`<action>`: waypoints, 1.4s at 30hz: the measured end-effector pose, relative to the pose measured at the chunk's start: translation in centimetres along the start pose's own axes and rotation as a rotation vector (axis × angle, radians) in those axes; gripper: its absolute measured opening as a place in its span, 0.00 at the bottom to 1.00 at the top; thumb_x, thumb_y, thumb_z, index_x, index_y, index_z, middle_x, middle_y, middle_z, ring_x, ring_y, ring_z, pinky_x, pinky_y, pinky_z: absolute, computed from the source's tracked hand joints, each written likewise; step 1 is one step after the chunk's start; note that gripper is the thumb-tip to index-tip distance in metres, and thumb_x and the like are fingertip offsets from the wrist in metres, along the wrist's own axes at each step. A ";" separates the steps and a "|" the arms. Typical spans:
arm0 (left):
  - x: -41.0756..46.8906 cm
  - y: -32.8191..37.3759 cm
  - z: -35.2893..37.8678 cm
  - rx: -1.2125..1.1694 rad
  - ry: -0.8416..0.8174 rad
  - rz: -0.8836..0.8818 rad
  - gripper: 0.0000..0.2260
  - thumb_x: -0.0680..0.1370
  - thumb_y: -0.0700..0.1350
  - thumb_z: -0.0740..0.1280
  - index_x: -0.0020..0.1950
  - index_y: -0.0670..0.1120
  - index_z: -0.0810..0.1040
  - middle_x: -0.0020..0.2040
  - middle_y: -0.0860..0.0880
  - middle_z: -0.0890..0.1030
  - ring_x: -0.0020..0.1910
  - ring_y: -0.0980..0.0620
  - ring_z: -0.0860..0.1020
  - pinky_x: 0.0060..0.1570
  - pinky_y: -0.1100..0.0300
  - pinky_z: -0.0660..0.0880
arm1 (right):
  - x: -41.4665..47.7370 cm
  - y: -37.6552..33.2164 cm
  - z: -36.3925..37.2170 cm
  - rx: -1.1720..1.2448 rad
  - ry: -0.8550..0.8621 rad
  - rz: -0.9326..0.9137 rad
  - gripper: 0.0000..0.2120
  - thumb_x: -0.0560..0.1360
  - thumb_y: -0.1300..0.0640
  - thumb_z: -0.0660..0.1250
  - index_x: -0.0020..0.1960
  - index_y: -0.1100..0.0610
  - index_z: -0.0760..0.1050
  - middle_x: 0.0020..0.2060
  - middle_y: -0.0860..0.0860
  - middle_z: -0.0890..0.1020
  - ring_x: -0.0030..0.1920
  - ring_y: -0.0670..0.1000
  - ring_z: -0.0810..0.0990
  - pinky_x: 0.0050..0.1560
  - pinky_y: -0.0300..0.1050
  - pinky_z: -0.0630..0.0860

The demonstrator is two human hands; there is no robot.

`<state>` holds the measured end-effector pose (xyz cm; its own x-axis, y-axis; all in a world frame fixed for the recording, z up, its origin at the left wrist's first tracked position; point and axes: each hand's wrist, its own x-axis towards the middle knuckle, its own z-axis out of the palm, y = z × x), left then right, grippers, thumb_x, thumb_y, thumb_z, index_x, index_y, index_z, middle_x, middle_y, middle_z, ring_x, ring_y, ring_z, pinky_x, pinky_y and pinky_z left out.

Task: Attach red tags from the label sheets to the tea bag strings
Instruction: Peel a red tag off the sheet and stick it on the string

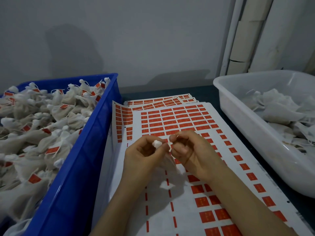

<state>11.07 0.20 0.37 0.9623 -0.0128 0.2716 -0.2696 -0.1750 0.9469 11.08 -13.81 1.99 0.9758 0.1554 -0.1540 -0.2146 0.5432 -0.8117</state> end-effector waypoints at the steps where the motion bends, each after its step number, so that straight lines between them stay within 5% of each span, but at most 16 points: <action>1: -0.1 -0.1 0.0 0.025 0.006 0.018 0.04 0.73 0.43 0.71 0.41 0.52 0.79 0.39 0.61 0.82 0.42 0.62 0.80 0.35 0.76 0.73 | 0.0 0.1 0.1 -0.019 -0.008 -0.007 0.17 0.79 0.60 0.55 0.36 0.63 0.77 0.25 0.53 0.72 0.24 0.46 0.69 0.32 0.37 0.75; 7: -0.1 -0.3 0.2 0.095 -0.016 0.031 0.08 0.72 0.39 0.71 0.38 0.52 0.77 0.37 0.60 0.81 0.40 0.61 0.80 0.33 0.75 0.73 | 0.3 -0.1 0.1 0.009 0.033 -0.096 0.09 0.78 0.63 0.55 0.41 0.61 0.70 0.28 0.52 0.73 0.22 0.45 0.66 0.29 0.34 0.67; 11: 0.0 -0.3 -0.3 0.071 -0.091 -0.069 0.08 0.75 0.39 0.68 0.38 0.49 0.76 0.35 0.58 0.81 0.39 0.58 0.80 0.33 0.73 0.74 | 0.2 0.0 -0.1 -0.238 0.073 -0.177 0.16 0.78 0.61 0.57 0.34 0.56 0.75 0.30 0.54 0.76 0.24 0.46 0.68 0.30 0.36 0.67; 14: 0.0 -0.5 -0.7 0.127 -0.202 -0.185 0.09 0.75 0.54 0.65 0.42 0.50 0.75 0.40 0.56 0.81 0.43 0.53 0.79 0.43 0.66 0.78 | -0.2 0.2 -0.3 -0.479 0.086 -0.252 0.12 0.78 0.59 0.59 0.39 0.56 0.77 0.31 0.50 0.81 0.26 0.46 0.74 0.32 0.36 0.73; 17: 0.1 -0.4 -0.9 0.045 -0.232 -0.251 0.19 0.63 0.66 0.61 0.41 0.54 0.80 0.38 0.55 0.82 0.41 0.54 0.81 0.39 0.68 0.77 | -0.2 0.3 -0.3 -0.602 0.081 -0.282 0.07 0.77 0.58 0.61 0.44 0.57 0.77 0.33 0.46 0.83 0.29 0.47 0.78 0.36 0.34 0.76; 20: 0.4 0.0 -1.4 -0.008 -0.343 -0.237 0.09 0.66 0.60 0.64 0.38 0.60 0.82 0.39 0.56 0.84 0.42 0.56 0.82 0.41 0.68 0.76 | -0.1 0.3 -0.2 -0.707 0.103 -0.340 0.05 0.76 0.57 0.63 0.44 0.53 0.77 0.38 0.42 0.83 0.32 0.46 0.80 0.39 0.34 0.78; 26: 1.0 0.2 -3.0 -0.293 -0.314 -0.329 0.07 0.64 0.53 0.70 0.36 0.51 0.83 0.39 0.48 0.83 0.38 0.49 0.83 0.33 0.61 0.78 | 0.4 1.1 -1.0 -0.997 0.225 -0.317 0.05 0.74 0.51 0.66 0.45 0.42 0.79 0.37 0.35 0.81 0.37 0.37 0.79 0.32 0.26 0.72; 32: 1.2 0.6 -3.8 -0.740 -0.387 -0.425 0.04 0.70 0.46 0.68 0.39 0.47 0.81 0.33 0.48 0.80 0.31 0.53 0.79 0.33 0.59 0.78 | 0.8 3.1 -1.4 -1.454 0.110 -0.196 0.16 0.72 0.49 0.69 0.59 0.49 0.78 0.52 0.45 0.78 0.40 0.38 0.72 0.45 0.29 0.68; 36: 1.1 0.7 -4.0 -0.918 -0.509 -0.415 0.12 0.59 0.45 0.80 0.36 0.45 0.80 0.30 0.47 0.79 0.28 0.52 0.78 0.30 0.59 0.78 | 0.6 3.8 -1.3 -1.506 0.174 -0.202 0.19 0.69 0.46 0.71 0.58 0.48 0.77 0.51 0.41 0.70 0.53 0.44 0.69 0.59 0.41 0.70; 42: 1.4 0.6 -4.5 -1.097 -0.447 -0.301 0.12 0.59 0.44 0.80 0.36 0.46 0.79 0.29 0.50 0.78 0.29 0.54 0.78 0.35 0.62 0.79 | -0.1 3.3 -2.0 -1.460 0.053 -0.092 0.25 0.64 0.43 0.75 0.59 0.42 0.74 0.49 0.35 0.67 0.50 0.41 0.69 0.53 0.36 0.68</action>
<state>12.05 4.46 2.09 0.8604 -0.4905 0.1380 0.2876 0.6912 0.6630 10.34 -13.69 -1.83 0.9907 0.1194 -0.0650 0.0484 -0.7564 -0.6523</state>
